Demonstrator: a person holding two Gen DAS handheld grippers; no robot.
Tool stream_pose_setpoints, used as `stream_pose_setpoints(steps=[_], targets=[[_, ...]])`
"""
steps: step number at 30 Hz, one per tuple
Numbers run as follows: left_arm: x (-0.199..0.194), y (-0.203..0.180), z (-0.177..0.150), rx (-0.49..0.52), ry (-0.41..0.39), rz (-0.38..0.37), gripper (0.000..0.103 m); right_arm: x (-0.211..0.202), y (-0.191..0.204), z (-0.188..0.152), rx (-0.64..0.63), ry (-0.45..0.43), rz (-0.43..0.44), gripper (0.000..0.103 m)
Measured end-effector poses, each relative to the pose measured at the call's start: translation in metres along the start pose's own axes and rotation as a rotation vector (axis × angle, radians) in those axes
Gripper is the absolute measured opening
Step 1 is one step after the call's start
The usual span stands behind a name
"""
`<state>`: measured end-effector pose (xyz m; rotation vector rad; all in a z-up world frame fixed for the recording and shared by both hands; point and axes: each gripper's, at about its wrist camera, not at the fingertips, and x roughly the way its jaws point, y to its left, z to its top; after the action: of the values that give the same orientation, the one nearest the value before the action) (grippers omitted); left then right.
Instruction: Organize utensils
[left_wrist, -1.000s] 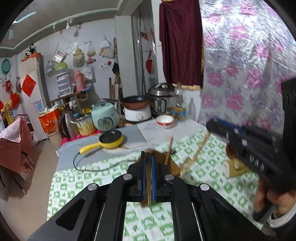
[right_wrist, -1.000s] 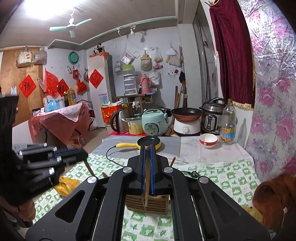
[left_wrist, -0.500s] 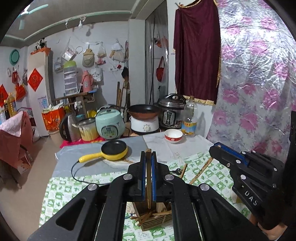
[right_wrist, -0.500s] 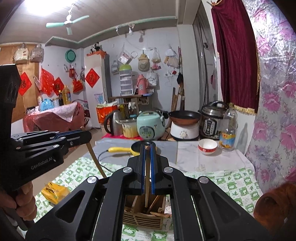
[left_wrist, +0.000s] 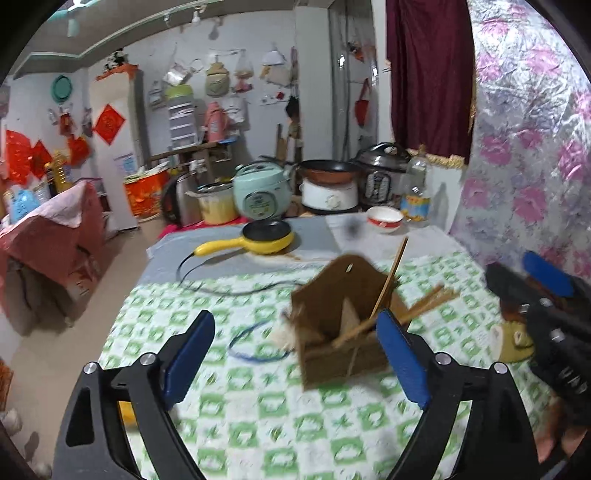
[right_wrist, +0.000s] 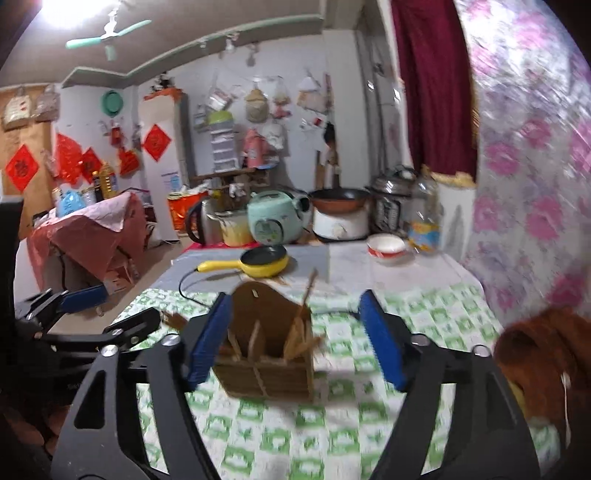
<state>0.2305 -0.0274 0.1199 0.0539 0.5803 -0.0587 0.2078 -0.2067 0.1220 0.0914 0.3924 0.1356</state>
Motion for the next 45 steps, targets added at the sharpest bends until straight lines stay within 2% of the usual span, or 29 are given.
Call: stream_pose_setpoints(steps=[6, 12, 15, 23, 33, 45], targets=[[-0.019, 0.010, -0.043, -0.081, 0.057, 0.043, 0.092, -0.024, -0.002, -0.048, 0.039, 0.085, -0.059, 0.080], [-0.041, 0.011, -0.083, -0.079, 0.095, 0.064, 0.095, -0.043, 0.004, -0.082, 0.056, 0.142, -0.060, 0.080], [-0.056, 0.010, -0.096, -0.079, 0.077, 0.072, 0.095, -0.052, 0.008, -0.095, 0.055, 0.154, -0.071, 0.083], [-0.078, 0.012, -0.113, -0.099, 0.080, 0.081, 0.097, -0.071, 0.026, -0.104, 0.015, 0.154, -0.084, 0.089], [-0.089, 0.013, -0.126, -0.107, 0.098, 0.092, 0.097, -0.082, 0.029, -0.111, 0.016, 0.154, -0.088, 0.096], [-0.096, 0.010, -0.131, -0.102, 0.082, 0.098, 0.097, -0.087, 0.026, -0.114, 0.026, 0.159, -0.088, 0.097]])
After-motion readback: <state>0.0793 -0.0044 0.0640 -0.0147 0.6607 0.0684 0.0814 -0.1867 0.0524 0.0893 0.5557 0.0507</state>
